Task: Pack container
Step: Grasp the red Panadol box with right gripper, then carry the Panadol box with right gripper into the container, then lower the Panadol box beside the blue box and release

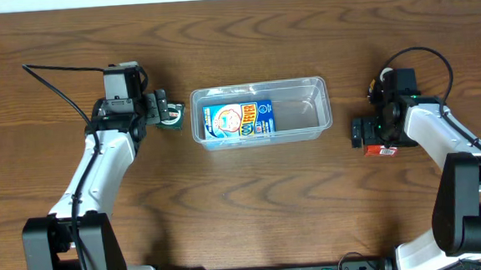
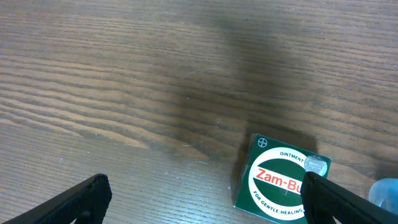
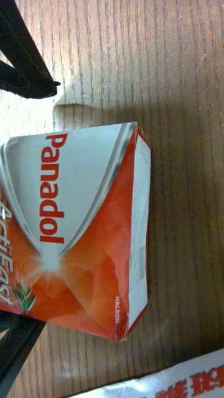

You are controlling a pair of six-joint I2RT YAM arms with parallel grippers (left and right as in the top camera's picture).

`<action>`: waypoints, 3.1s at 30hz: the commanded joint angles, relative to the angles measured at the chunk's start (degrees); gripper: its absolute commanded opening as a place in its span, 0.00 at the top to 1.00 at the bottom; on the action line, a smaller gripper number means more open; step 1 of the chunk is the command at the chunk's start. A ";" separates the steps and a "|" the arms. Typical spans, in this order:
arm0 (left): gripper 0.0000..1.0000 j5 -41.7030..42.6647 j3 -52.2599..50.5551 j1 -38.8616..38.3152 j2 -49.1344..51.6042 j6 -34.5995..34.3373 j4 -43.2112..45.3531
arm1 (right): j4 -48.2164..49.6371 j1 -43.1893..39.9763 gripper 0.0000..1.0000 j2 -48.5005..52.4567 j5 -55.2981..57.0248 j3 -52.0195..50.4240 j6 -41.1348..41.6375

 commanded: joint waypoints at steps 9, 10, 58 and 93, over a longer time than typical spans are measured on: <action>0.02 -0.24 0.94 0.20 0.26 -0.07 -0.02 | -0.94 -0.79 0.01 0.22 -0.37 0.57 -0.66; 0.02 -0.24 0.94 0.20 0.26 -0.07 -0.02 | -0.96 -0.79 0.01 0.20 -0.37 0.57 -0.66; 0.02 -0.22 0.94 0.20 0.26 -0.07 -0.02 | -5.07 29.18 0.29 -8.57 -2.16 25.75 18.10; 0.02 -0.24 0.94 0.20 0.26 -0.07 -0.02 | -8.02 30.34 0.80 1.60 1.99 26.03 18.23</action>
